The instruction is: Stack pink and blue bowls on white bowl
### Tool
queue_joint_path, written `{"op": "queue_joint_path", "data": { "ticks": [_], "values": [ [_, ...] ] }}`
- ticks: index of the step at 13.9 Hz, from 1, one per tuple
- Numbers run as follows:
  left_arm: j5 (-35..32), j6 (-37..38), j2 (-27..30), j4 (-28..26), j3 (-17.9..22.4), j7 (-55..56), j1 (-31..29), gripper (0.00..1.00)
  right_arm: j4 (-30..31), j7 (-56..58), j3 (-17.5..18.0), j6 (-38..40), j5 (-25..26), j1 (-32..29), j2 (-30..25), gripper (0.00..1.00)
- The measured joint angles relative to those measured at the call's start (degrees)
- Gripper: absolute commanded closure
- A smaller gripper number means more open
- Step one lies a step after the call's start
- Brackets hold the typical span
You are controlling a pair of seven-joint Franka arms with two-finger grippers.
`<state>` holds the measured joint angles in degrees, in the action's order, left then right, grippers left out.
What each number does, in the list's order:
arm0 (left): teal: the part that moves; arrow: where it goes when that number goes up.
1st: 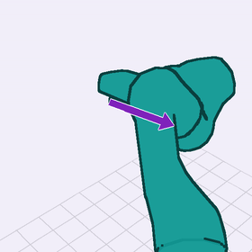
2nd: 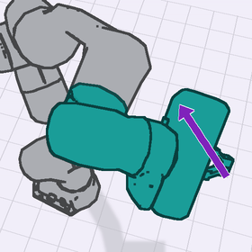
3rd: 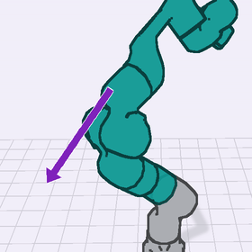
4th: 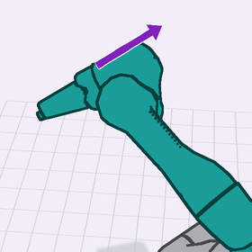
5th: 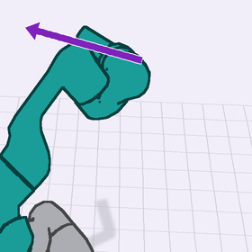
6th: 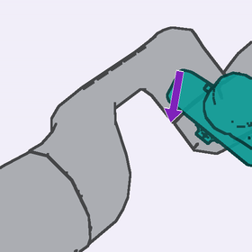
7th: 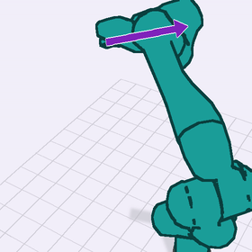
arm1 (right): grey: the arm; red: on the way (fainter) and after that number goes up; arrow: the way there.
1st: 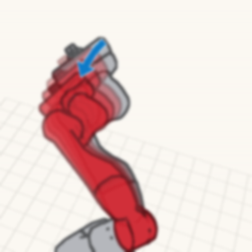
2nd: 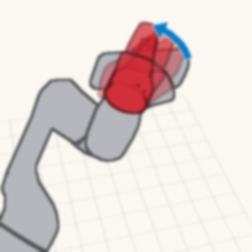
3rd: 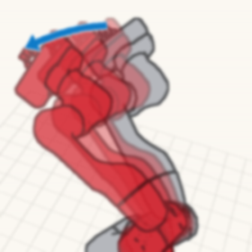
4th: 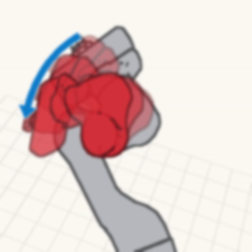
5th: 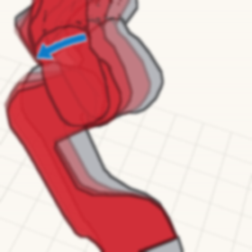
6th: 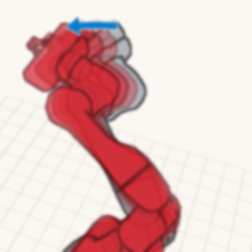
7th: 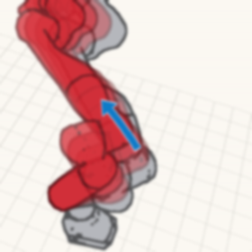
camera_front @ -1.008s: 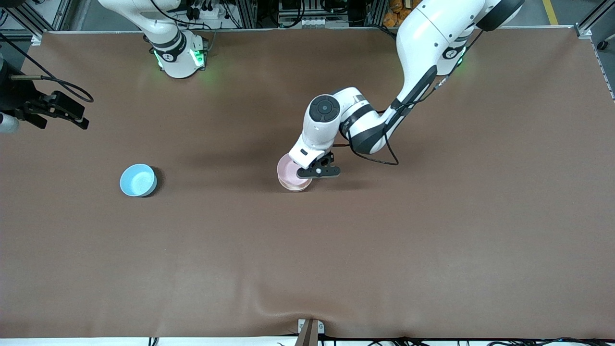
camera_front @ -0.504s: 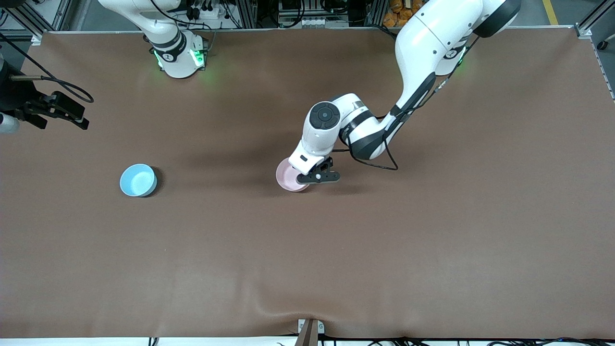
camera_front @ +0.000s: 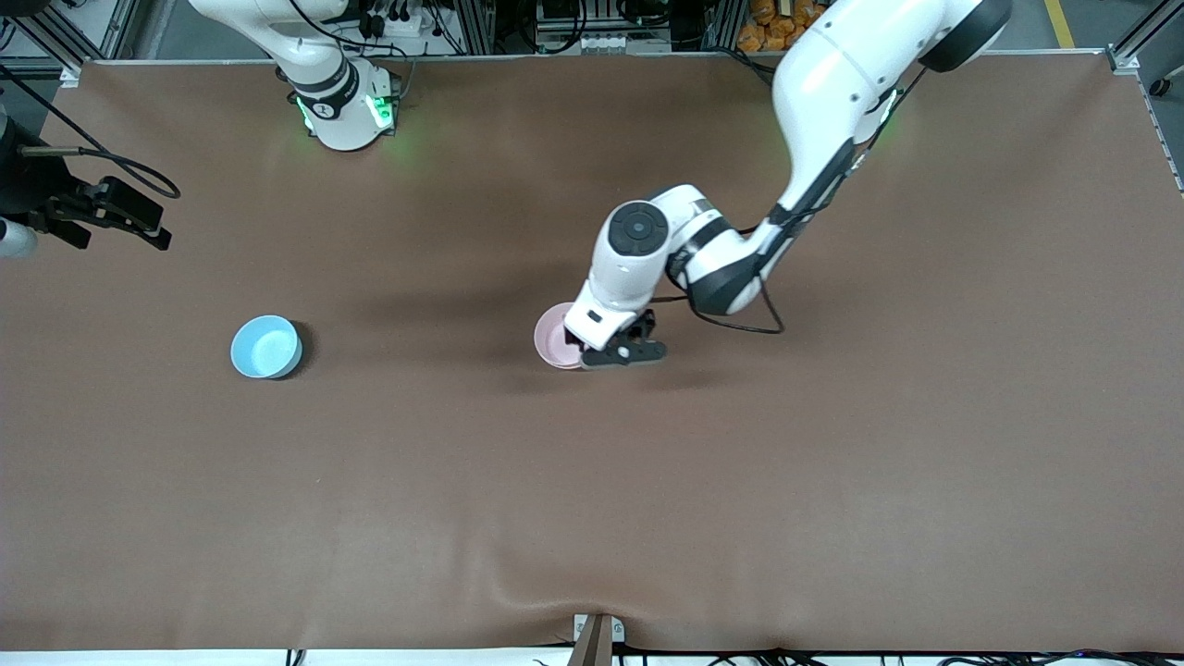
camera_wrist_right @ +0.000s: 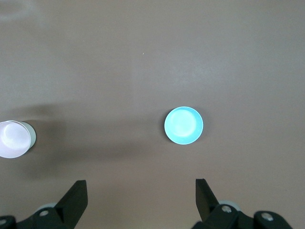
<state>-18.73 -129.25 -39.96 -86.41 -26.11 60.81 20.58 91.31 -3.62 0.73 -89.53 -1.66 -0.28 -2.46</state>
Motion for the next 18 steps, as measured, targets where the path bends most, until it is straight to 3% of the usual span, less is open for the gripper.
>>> {"op": "queue_joint_path", "data": {
  "ticks": [4, 8, 15, 18],
  "values": [
    [0.0, 16.33, 13.63, 1.05, -0.27, -2.09, -6.03, 0.0, 0.14, -0.1, -0.54, -0.7, 0.32, -4.02, 3.0, 0.0],
    [3.46, 27.31, 24.31, 0.88, -0.22, -12.84, -12.03, 0.0, 1.51, 0.56, -1.04, -1.28, 0.5, -8.86, 9.38, 0.0],
    [13.14, 39.93, 36.28, 1.07, 0.24, -35.03, -30.05, 0.0, 17.96, 11.6, -1.59, -24.36, 0.56, -17.12, 12.42, 0.0],
    [14.34, 41.5, 38.44, 1.07, 0.26, -39.56, -34.57, 0.0, 24.04, 13.89, -1.4, -31.53, 0.42, -17.1, 12.79, 0.17]
  ]
}}
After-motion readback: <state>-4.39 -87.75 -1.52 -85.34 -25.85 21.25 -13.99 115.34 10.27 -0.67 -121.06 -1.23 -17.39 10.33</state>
